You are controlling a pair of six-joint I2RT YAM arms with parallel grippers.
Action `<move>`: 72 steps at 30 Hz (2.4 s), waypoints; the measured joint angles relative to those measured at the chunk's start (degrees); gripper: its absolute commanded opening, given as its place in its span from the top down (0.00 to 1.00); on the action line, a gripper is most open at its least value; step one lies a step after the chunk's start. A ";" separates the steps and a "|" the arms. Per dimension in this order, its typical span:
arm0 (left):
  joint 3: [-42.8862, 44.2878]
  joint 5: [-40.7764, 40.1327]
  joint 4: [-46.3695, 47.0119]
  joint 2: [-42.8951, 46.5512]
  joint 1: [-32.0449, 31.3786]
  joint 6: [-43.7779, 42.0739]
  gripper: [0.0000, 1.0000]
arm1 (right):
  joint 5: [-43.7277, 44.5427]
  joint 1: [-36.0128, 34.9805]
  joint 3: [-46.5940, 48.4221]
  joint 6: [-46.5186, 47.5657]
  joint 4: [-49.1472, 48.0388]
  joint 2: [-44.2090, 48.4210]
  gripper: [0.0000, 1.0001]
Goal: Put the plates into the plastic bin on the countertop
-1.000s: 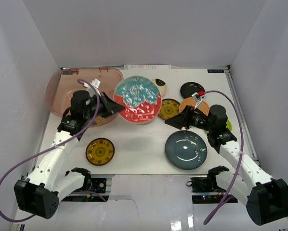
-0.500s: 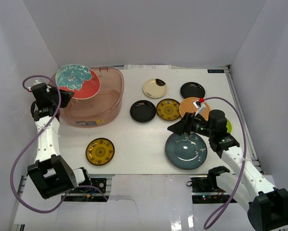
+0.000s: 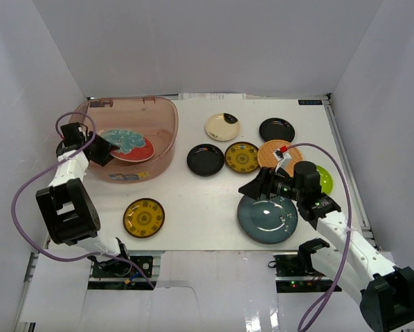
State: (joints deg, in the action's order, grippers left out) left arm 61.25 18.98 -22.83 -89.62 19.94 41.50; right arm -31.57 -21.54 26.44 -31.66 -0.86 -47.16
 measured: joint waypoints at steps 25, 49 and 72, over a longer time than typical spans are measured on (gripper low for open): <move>1.84 -6.49 3.32 20.70 -8.44 -9.07 0.07 | 15.32 -6.29 0.59 2.27 8.11 1.81 0.23; -9.68 -2.56 26.12 -11.54 -72.85 7.30 0.28 | 29.31 -6.34 11.74 0.31 15.28 20.39 0.46; -28.39 -0.15 28.30 12.13 -62.01 8.79 1.00 | 27.15 -6.34 4.72 3.26 16.63 13.49 0.04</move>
State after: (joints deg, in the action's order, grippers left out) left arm 32.86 18.83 5.48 -77.49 -42.06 50.28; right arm -4.43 -27.88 31.16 -28.40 15.77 -33.67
